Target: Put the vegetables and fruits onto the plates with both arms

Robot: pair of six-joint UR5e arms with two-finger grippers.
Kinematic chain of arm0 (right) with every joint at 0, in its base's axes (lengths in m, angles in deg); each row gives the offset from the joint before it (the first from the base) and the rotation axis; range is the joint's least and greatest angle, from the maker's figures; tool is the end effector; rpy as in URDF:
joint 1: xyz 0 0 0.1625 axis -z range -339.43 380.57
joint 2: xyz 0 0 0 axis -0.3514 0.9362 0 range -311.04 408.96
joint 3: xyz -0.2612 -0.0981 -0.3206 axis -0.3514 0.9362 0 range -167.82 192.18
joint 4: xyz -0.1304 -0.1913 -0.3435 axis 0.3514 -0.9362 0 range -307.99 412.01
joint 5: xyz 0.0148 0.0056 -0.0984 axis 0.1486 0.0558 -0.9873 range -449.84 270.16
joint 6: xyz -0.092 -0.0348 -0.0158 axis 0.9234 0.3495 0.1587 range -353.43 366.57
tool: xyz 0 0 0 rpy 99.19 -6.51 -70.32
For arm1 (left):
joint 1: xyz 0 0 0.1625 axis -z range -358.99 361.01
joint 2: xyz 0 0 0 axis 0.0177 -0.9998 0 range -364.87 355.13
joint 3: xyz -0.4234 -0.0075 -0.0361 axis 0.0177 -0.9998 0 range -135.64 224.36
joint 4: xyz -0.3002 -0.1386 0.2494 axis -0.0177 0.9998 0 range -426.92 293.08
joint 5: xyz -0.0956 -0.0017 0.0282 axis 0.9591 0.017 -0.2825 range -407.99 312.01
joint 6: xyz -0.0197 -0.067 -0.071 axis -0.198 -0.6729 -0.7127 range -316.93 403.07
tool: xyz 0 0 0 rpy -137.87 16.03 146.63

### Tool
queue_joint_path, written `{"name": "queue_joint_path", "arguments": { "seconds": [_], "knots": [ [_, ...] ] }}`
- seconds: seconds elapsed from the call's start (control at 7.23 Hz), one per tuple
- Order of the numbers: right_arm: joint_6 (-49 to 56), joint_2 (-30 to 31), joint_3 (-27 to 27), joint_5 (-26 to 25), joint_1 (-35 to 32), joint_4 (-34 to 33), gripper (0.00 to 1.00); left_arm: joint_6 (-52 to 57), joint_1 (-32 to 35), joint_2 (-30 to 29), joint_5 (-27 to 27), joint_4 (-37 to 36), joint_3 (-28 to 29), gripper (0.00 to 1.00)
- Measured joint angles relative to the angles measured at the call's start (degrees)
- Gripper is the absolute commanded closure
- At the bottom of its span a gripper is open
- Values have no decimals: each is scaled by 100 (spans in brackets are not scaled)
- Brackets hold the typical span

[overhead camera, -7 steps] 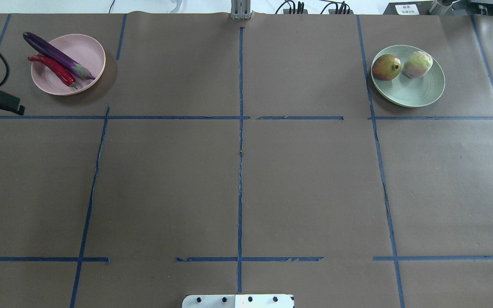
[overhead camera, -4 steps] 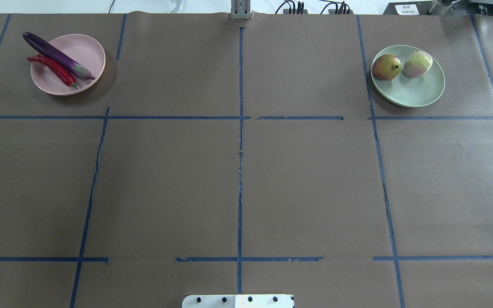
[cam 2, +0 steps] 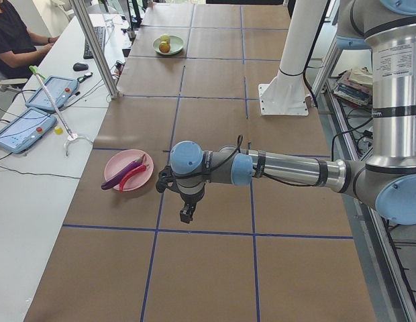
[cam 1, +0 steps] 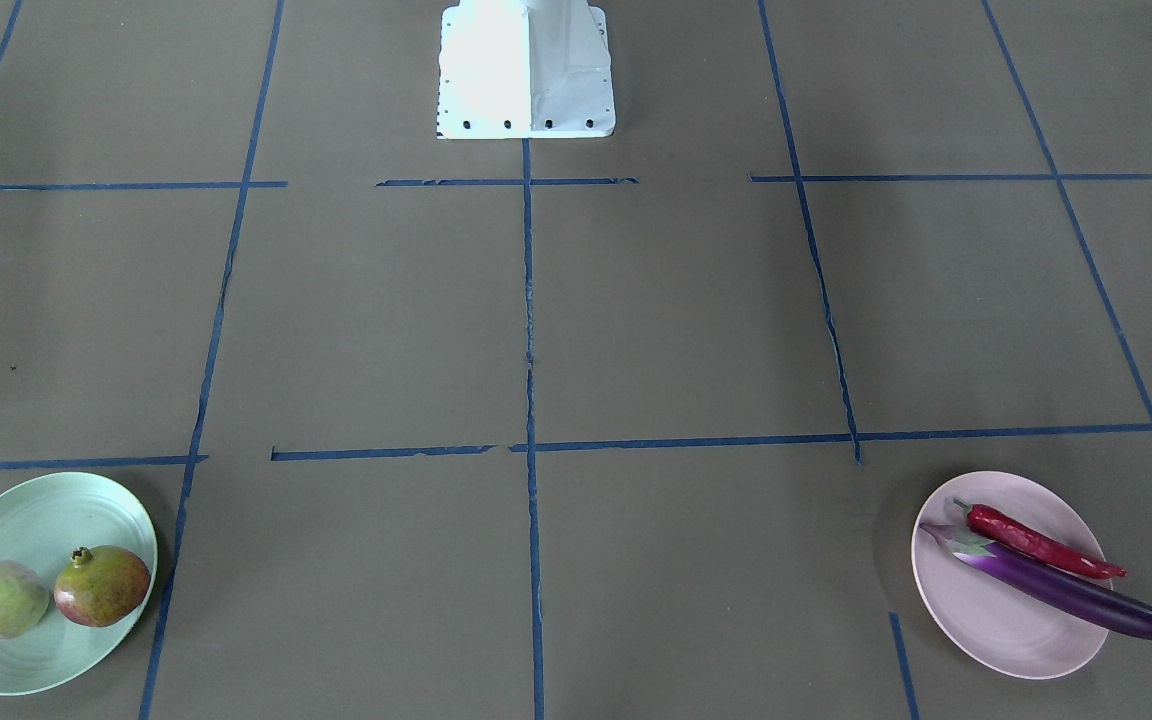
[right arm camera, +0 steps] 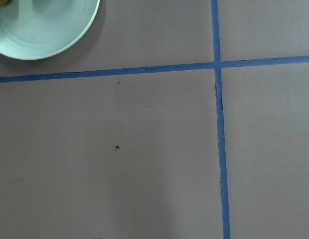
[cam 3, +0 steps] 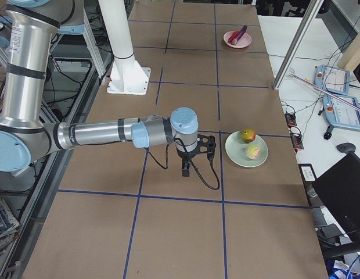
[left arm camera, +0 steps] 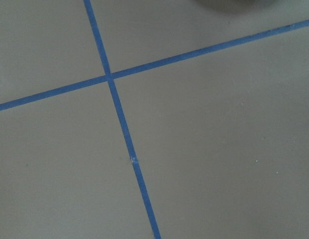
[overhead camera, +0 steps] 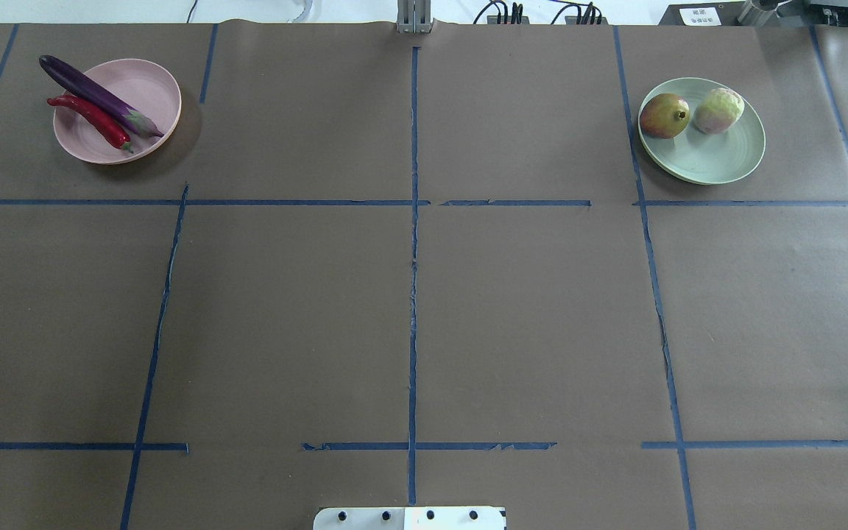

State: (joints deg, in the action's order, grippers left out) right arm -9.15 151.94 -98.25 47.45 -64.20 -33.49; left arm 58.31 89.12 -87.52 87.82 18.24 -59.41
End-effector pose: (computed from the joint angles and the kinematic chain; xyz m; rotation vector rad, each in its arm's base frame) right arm 0.0229 -0.4088 0.5713 0.0438 -0.8444 0.0860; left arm -0.0474 -0.4386 0.6067 0.1192 0.7940 0.2940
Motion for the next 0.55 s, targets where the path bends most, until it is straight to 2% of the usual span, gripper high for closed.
{"name": "queue_joint_path", "arguments": {
  "seconds": [0.55],
  "knots": [
    [101,76,32,-43,44,-6,0,93,55,38,-144,-502,-23,0]
  ]
}}
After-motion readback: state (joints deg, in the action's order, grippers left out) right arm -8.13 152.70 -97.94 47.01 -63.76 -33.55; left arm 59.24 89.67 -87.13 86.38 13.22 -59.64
